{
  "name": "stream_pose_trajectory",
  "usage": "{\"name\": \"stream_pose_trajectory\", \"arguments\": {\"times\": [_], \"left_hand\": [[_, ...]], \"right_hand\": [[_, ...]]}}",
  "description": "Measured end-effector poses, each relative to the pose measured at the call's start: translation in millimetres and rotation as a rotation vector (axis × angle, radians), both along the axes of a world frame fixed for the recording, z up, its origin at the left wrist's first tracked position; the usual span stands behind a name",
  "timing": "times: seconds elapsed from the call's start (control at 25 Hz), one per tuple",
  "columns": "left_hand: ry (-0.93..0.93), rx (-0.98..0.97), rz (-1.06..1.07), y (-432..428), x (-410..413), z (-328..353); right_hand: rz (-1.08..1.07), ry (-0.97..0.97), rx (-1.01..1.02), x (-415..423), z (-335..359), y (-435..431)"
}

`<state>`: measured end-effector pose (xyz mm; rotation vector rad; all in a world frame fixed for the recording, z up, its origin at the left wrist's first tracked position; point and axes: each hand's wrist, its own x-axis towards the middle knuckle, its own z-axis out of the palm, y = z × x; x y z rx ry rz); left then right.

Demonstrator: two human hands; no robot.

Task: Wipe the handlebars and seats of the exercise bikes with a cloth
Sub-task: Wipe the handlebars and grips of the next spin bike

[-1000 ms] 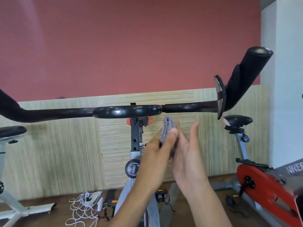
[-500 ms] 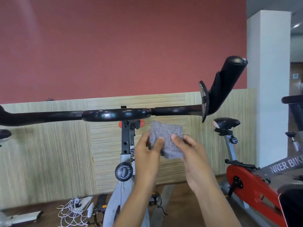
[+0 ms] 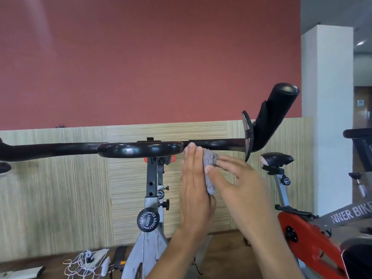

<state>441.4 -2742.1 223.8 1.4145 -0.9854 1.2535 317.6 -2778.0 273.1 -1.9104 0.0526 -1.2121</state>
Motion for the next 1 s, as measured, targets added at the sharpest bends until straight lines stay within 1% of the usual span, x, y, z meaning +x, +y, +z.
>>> {"name": "stream_pose_trajectory", "arguments": {"times": [0.04, 0.08, 0.16, 0.24, 0.36, 0.44, 0.48, 0.52, 0.6, 0.68, 0.76, 0.8, 0.84, 0.96, 1.0], "left_hand": [[-0.048, -0.023, 0.000, -3, 4, 2], [-0.085, -0.031, 0.014, -6, 9, 5], [-0.108, 0.014, 0.071, -14, 21, 13], [-0.081, 0.080, 0.168, -21, 33, 21], [-0.013, 0.127, 0.321, -32, 54, 32], [0.010, 0.156, 0.427, -41, 58, 37], [0.022, 0.153, 0.455, -45, 57, 37], [0.043, 0.149, 0.462, -48, 56, 37], [0.089, 0.170, 0.442, -50, 53, 35], [0.106, 0.191, 0.386, -54, 52, 35], [0.087, 0.200, 0.304, -62, 48, 36], [0.078, 0.199, 0.214, -68, 42, 36], [0.094, 0.186, 0.066, -72, 33, 35], [0.250, 0.130, -0.472, -69, 3, 33], [0.268, 0.122, -0.592, -65, -3, 33]], "right_hand": [[-0.055, -0.052, -0.029, -15, 4, 5], [-0.048, -0.112, -0.021, -32, 10, 9], [0.020, -0.229, 0.016, -65, 25, 14], [0.038, -0.375, 0.027, -89, 43, 4], [-0.093, -0.596, -0.048, -92, 70, -15], [-0.163, -0.794, -0.027, -77, 85, -24], [-0.200, -0.828, -0.046, -67, 93, -27], [-0.210, -0.793, -0.078, -57, 101, -30], [-0.164, -0.666, -0.101, -39, 111, -30], [-0.128, -0.610, -0.076, -24, 113, -31], [-0.128, -0.622, -0.040, -15, 111, -31], [-0.126, -0.641, -0.031, -12, 110, -31], [-0.124, -0.659, -0.030, -11, 109, -31], [-0.122, -0.681, -0.041, -10, 107, -33], [-0.122, -0.679, -0.042, -9, 107, -34]]}}
